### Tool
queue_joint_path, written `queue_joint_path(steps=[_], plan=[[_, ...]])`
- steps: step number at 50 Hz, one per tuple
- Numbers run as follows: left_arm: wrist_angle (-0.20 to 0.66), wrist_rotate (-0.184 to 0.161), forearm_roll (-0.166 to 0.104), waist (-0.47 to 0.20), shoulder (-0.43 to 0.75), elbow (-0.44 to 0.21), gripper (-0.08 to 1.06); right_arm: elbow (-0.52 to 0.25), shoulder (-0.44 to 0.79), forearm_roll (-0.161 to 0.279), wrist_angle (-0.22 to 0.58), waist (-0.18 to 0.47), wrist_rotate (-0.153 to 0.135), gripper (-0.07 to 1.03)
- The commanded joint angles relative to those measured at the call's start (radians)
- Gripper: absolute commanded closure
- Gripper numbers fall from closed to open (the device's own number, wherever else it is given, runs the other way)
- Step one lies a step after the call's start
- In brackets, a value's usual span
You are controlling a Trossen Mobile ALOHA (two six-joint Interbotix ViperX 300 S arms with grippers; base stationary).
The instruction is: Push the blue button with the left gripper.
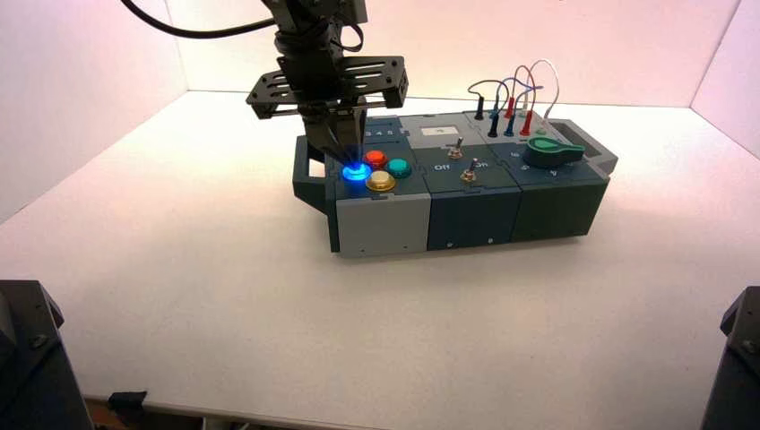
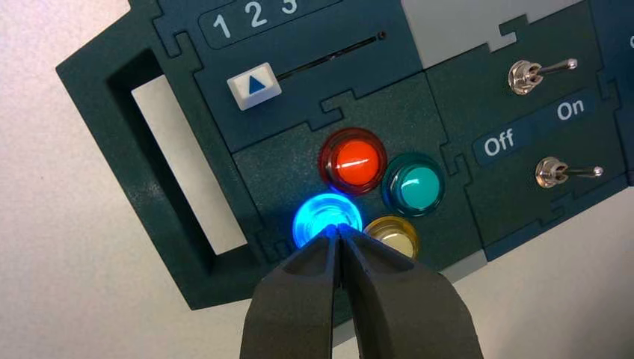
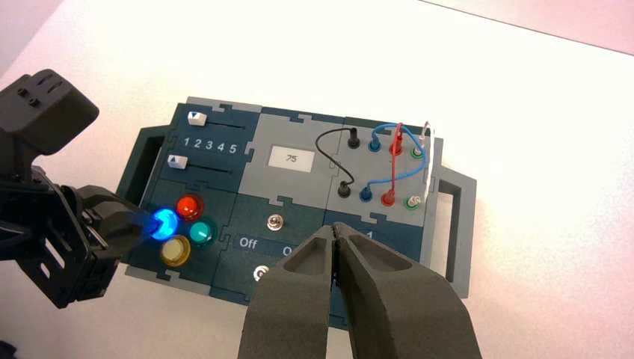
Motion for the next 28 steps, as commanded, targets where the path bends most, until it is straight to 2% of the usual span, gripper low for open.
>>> queue_joint_path(steps=[1,28], plan=[[-0.006,-0.002,-0.003,-0.008,-0.009,-0.017,1.0,-0.025,-0.008,0.0,0.0,0.002,-0.002,0.99],[-0.009,-0.003,-0.012,-0.008,-0.015,-0.011,1.0,-0.032,-0.009,-0.005,0.011,0.002,-0.005,0.99]])
